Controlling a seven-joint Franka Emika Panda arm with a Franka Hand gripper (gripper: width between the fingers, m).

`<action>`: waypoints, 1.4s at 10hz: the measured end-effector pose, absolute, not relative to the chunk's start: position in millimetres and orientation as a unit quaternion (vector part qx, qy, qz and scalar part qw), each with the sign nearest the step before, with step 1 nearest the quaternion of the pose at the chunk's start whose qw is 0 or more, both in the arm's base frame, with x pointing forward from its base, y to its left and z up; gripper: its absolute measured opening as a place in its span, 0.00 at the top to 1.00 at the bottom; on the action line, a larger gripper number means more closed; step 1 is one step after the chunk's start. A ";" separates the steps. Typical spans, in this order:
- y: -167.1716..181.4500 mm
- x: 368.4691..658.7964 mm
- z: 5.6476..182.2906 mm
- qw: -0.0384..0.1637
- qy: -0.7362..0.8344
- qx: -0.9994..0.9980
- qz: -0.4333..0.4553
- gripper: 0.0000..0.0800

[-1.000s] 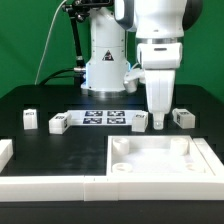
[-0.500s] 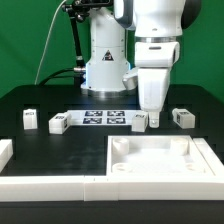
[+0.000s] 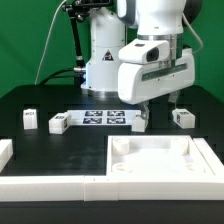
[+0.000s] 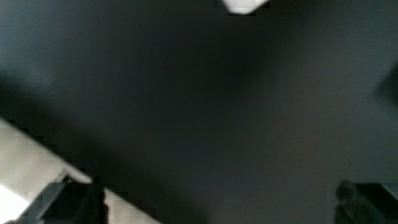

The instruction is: Assemble one leg

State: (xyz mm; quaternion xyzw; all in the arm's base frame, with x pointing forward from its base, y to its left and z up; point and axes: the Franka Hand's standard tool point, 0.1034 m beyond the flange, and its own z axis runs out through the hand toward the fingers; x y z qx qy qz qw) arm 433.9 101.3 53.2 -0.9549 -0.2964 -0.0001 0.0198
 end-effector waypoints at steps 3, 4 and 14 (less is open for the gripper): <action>110.5 426.9 52.5 0.033 -0.159 -0.987 0.007 0.19; 111.1 426.7 52.4 0.035 -0.119 -0.992 0.009 0.19; 172.1 371.5 38.9 0.021 -0.115 -0.988 0.101 0.19</action>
Offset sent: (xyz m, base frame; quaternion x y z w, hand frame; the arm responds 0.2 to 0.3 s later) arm 0.0000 0.0000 0.0000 0.0000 0.0000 0.2377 0.9713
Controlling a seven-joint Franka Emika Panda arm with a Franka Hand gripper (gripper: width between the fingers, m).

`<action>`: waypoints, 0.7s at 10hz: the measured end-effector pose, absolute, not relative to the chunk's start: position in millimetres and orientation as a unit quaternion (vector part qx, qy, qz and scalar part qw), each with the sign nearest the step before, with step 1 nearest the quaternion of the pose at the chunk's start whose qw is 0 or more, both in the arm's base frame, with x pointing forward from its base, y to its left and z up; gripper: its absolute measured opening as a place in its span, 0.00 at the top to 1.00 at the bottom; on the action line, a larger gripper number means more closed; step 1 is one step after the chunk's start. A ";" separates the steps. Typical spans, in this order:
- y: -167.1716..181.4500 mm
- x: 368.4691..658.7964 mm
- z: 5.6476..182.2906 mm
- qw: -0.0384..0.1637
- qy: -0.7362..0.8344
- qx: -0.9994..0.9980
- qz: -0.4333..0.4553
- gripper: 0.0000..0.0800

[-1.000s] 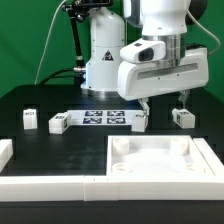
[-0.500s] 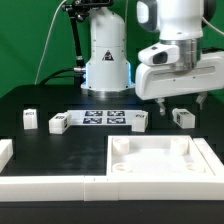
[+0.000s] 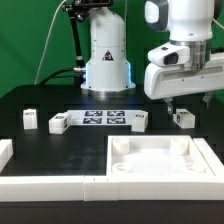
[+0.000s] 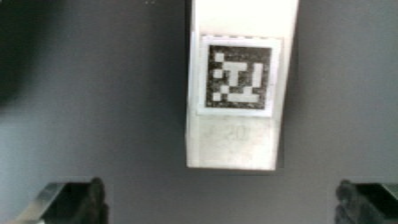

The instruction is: Assemble one leg

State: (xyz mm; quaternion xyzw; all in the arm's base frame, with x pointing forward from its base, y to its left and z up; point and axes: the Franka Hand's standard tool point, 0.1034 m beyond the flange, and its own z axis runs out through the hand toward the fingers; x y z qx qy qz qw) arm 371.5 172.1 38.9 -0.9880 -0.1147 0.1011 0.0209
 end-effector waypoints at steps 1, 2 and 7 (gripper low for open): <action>172.9 376.5 38.0 0.015 -0.111 -0.984 0.140 0.19; 174.7 374.5 33.4 0.011 -0.109 -0.979 0.169 0.19; 173.1 357.3 19.7 -0.013 -0.105 -0.925 0.364 0.19</action>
Offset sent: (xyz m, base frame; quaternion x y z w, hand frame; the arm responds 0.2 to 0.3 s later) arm -0.0076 -0.0034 -0.0112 -0.0168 -0.2341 0.0155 0.9719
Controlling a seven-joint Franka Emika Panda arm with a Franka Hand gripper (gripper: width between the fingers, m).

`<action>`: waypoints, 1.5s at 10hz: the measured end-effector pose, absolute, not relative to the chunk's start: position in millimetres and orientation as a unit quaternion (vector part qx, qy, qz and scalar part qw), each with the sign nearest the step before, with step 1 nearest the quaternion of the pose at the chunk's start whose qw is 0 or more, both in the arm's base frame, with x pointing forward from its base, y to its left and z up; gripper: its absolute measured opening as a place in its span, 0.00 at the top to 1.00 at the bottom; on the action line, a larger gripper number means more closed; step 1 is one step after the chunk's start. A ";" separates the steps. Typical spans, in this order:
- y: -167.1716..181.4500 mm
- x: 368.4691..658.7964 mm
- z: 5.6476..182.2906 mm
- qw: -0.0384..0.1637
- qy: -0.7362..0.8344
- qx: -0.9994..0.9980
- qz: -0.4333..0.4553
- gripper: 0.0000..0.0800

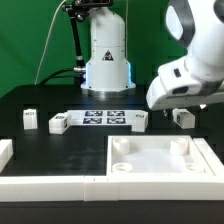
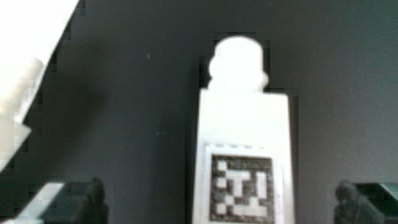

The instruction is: Assemble one leg

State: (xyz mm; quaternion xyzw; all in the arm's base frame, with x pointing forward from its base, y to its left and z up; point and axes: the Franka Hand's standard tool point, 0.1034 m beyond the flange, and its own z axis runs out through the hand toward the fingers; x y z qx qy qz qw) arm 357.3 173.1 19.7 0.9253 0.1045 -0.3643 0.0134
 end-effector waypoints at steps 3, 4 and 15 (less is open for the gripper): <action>176.2 350.5 14.2 0.028 0.103 0.874 -0.475 0.19; 175.2 349.6 11.0 0.028 0.103 0.865 -0.490 0.19; 174.6 350.7 8.2 0.027 0.104 0.869 -0.484 0.64</action>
Offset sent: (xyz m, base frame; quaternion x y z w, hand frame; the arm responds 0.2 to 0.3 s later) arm 0.0013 -0.0061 -0.0058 -0.0159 -0.1596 0.0019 0.9870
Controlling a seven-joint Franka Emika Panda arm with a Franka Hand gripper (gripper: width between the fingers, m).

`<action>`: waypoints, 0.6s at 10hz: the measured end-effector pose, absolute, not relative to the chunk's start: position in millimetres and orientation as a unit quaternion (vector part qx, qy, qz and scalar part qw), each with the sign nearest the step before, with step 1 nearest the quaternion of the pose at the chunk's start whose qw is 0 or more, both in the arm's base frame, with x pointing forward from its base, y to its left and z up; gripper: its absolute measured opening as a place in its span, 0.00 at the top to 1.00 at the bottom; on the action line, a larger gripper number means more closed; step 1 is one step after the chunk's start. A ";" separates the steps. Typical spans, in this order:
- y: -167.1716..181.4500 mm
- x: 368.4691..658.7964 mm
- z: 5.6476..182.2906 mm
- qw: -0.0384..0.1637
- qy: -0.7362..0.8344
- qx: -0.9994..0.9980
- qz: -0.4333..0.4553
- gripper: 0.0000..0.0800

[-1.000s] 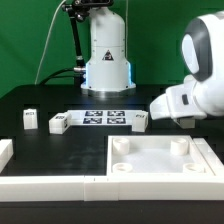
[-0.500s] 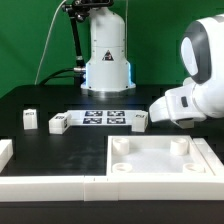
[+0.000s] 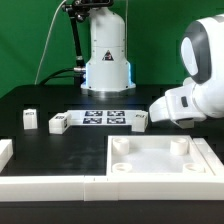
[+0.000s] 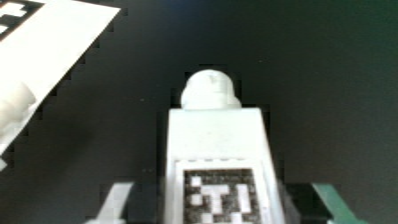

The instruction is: Assemble one leg

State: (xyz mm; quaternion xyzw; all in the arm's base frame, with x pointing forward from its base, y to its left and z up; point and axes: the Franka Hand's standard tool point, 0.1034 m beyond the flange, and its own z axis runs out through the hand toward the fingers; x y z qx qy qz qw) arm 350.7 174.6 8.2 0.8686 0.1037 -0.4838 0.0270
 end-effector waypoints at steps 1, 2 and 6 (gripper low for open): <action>173.3 350.7 11.2 0.022 0.110 0.866 -0.487 0.64; 168.5 354.4 22.9 0.013 0.120 0.864 -0.489 0.64; 159.8 370.0 66.3 0.009 0.126 0.872 -0.473 0.64</action>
Offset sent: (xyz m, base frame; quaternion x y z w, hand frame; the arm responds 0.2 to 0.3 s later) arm 0.0056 -0.0152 0.0766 0.0165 -0.0300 -0.0528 0.9980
